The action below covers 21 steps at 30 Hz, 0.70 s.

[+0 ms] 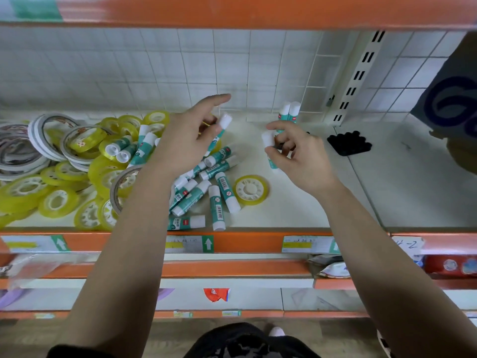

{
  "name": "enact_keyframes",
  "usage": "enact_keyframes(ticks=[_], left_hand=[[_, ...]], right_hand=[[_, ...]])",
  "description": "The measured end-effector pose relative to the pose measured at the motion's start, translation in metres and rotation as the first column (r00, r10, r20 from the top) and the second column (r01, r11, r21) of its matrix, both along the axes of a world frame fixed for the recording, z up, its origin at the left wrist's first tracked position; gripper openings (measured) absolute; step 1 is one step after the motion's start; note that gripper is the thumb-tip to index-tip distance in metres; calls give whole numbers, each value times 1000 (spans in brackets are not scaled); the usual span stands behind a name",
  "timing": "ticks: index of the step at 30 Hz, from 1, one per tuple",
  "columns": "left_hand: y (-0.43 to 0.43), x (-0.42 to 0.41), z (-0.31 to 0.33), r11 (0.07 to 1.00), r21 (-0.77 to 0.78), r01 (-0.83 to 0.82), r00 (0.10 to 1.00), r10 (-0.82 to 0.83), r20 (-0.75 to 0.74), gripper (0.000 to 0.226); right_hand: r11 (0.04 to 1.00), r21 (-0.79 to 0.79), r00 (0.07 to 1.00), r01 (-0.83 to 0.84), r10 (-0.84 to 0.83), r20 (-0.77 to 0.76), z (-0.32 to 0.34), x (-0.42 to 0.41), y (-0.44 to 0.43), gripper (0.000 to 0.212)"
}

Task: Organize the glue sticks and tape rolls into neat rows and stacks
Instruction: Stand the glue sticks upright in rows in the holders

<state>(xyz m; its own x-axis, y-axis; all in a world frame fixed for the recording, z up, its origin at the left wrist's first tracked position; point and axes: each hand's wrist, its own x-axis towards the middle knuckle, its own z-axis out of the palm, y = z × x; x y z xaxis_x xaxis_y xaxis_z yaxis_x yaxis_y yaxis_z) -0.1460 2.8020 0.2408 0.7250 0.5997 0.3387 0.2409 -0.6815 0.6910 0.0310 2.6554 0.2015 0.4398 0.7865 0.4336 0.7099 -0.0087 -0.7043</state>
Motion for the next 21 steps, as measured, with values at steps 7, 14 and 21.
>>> enact_keyframes(ticks=[7,14,21], left_hand=[[-31,26,0,991,-95,91,994,-86,60,46],[-51,60,-3,982,-129,141,981,-121,150,26],[-56,87,-14,993,-87,76,984,-61,167,38]], right_hand=[[1000,9,976,-21,23,-215,11,20,-20,28],[1000,25,951,4,4,-309,20,42,-41,22],[999,24,950,32,-23,-312,16,70,-51,24]])
